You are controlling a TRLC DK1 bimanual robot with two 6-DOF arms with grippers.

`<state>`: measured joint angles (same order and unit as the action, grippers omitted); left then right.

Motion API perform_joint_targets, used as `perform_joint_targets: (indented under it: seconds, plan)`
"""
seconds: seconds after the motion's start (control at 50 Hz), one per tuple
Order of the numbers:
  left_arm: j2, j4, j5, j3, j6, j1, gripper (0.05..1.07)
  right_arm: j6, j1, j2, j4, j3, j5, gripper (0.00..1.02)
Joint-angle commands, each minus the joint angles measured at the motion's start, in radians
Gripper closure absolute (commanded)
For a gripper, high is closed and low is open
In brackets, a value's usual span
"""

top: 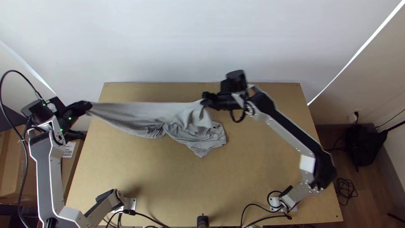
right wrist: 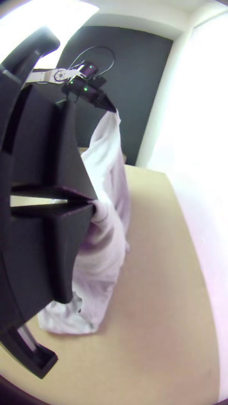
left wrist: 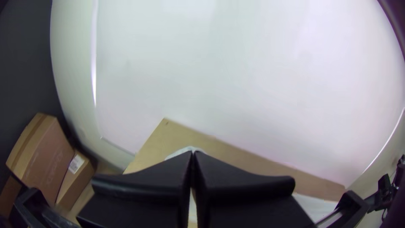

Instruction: Fold the t-shirt

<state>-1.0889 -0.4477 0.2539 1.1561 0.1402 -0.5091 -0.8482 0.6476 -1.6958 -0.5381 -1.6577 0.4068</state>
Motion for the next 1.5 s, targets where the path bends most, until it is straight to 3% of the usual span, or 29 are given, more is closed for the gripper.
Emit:
perform_joint_targets:
  seconds: [0.0, 0.18, 0.4, 0.5, 0.6, 0.66, 0.84, 1.18, 1.48]
  plan:
    - [0.044, 0.006, -0.013, 0.114, 0.076, 0.050, 1.05, 0.046, -0.069, 0.113, 0.026, 0.087, -0.017, 1.00]
    - [0.034, 0.009, -0.134, 0.292, 0.116, 0.265, 1.05, 0.052, -0.209, 0.254, 0.101, 0.116, -0.023, 1.00]
    - [-0.028, 0.103, -0.289, 0.442, 0.118, 0.434, 1.05, 0.163, -0.355, 0.326, 0.118, -0.011, -0.031, 1.00]
    - [-0.055, 0.115, -0.324, 0.530, 0.122, 0.455, 1.05, 0.281, -0.416, 0.358, 0.176, -0.066, -0.082, 1.00]
    - [-0.072, 0.145, -0.331, 0.608, 0.119, 0.455, 1.05, 0.454, -0.430, 0.397, 0.279, -0.094, -0.224, 1.00]
    - [-0.083, 0.155, -0.337, 0.663, 0.105, 0.455, 1.05, 0.531, -0.436, 0.417, 0.349, -0.096, -0.275, 1.00]
    - [-0.088, 0.167, -0.351, 0.797, 0.081, 0.455, 1.05, 0.684, -0.431, 0.495, 0.461, -0.111, -0.339, 1.00]
    - [0.109, 0.162, -0.355, 0.864, 0.081, 0.449, 1.05, 0.687, -0.424, 0.711, 0.464, -0.180, -0.349, 1.00]
    - [0.207, 0.037, -0.357, 0.935, 0.139, 0.442, 1.05, 0.635, -0.424, 0.748, 0.333, -0.387, -0.345, 1.00]
